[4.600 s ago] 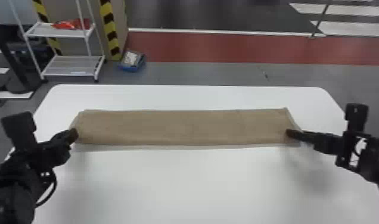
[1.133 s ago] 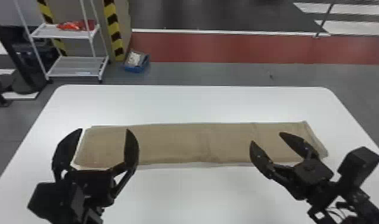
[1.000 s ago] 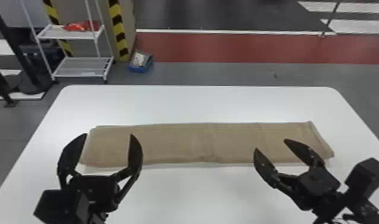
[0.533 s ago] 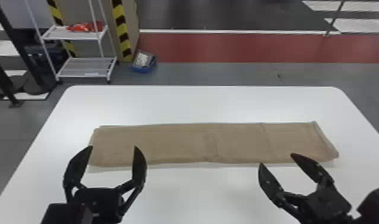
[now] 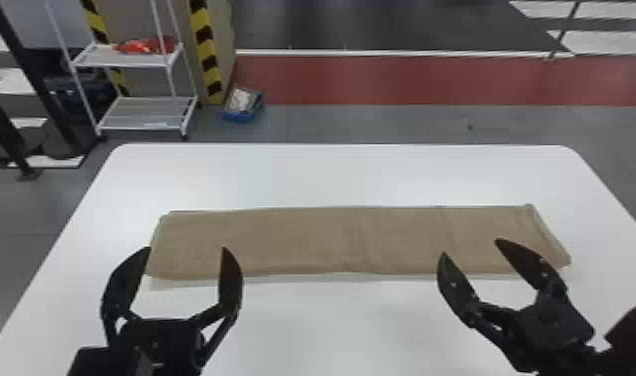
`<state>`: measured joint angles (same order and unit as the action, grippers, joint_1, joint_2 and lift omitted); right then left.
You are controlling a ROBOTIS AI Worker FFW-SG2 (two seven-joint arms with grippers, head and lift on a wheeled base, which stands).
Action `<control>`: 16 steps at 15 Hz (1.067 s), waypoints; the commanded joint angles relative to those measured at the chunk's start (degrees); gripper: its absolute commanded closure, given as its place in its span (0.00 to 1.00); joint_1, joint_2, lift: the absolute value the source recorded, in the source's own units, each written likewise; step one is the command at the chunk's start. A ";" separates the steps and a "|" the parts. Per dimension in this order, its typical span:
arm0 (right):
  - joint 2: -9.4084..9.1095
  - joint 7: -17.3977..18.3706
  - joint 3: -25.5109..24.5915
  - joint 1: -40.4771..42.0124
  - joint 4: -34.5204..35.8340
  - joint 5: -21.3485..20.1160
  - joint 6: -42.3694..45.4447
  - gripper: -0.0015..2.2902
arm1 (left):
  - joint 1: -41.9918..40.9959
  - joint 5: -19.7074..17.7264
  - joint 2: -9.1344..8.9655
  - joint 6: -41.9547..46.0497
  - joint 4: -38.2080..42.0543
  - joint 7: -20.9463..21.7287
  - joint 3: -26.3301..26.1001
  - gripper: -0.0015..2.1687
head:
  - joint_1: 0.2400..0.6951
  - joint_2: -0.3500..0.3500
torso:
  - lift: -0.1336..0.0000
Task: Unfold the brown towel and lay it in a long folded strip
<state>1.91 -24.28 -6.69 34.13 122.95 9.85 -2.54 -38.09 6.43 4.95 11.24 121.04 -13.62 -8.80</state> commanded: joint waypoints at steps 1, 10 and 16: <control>-0.24 1.78 0.80 -0.82 -0.08 0.78 -0.58 0.04 | -0.23 0.08 0.06 -0.30 0.69 0.00 -0.17 0.01 | 1.00 0.49 | 0.11; -1.38 6.62 1.33 -0.91 -1.49 1.75 0.30 0.04 | 0.39 -0.27 0.41 -3.47 1.31 0.70 -1.13 0.01 | 1.00 0.45 | 0.11; -1.96 6.62 1.41 -0.73 -1.58 1.13 0.12 0.04 | 0.83 -0.19 1.38 -3.47 0.96 0.17 -1.93 0.01 | 1.00 0.44 | 0.11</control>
<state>0.02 -17.66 -5.28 33.48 121.40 11.14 -2.41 -37.50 6.24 6.21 7.84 122.18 -13.37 -10.66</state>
